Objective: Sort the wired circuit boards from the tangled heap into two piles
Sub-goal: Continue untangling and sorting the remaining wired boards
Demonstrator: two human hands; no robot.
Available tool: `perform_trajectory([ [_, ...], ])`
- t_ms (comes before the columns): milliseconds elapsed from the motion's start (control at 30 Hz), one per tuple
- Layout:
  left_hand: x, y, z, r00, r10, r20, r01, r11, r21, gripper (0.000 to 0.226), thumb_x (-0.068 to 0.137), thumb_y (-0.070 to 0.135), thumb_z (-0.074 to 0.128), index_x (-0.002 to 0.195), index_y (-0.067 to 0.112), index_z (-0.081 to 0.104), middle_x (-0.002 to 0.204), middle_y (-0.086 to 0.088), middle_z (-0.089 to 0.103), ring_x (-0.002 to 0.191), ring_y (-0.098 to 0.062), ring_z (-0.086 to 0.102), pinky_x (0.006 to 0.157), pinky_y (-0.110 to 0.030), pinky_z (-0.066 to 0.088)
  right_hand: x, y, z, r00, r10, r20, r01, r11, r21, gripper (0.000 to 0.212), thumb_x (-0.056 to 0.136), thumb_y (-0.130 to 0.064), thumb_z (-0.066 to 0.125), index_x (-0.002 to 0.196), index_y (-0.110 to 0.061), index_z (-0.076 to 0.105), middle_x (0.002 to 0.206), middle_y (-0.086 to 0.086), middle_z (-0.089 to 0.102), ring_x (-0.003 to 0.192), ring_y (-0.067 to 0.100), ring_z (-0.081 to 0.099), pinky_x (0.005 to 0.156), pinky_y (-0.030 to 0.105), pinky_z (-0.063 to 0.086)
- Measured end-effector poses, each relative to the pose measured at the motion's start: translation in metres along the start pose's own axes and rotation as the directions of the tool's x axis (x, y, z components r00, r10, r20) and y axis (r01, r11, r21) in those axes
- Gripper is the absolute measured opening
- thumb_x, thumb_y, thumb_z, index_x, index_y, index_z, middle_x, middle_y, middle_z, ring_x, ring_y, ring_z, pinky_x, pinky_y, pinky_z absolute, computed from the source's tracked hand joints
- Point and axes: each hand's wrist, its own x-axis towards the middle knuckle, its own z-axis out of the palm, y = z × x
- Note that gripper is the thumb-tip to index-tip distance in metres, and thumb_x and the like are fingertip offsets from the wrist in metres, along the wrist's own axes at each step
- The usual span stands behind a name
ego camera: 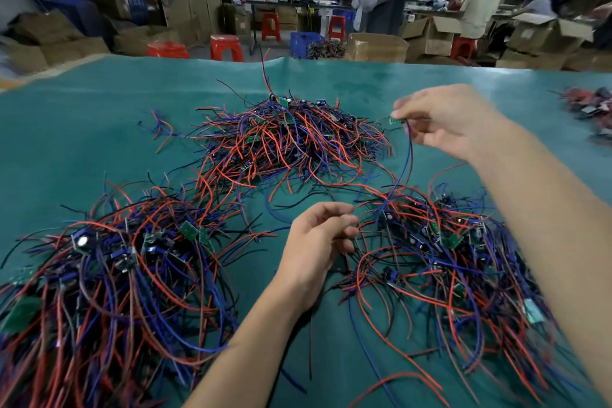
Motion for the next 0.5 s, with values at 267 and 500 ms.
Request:
perform_trajectory([
  [267,0.002,0.002,0.001,0.999,0.001,0.050,0.003,0.996,-0.085,0.030,0.102,0.030,0.044,0.103,0.011,0.068,0.090,-0.008,0.073,0.073,-0.013,0.067,0.061,-0.022,0.054,-0.094,0.068,0.062,0.919,-0.393,-0.029,0.350,0.847,-0.401,0.023,0.069,-0.005,0.086,0.073,-0.023,0.073,0.074,-0.003,0.072,0.065,0.008,0.065,0.069,0.027,0.056],
  [500,0.005,-0.004,-0.004,0.999,0.020,-0.027,-0.022,0.996,-0.087,0.017,0.100,0.011,0.050,0.094,0.003,0.063,0.085,-0.016,0.061,0.072,-0.018,0.055,0.068,-0.028,0.045,-0.099,0.104,0.057,0.943,-0.317,0.098,0.329,0.929,-0.169,0.036,0.077,0.004,0.070,0.089,-0.030,0.075,0.093,-0.008,0.078,0.087,0.005,0.074,0.084,0.025,0.059],
])
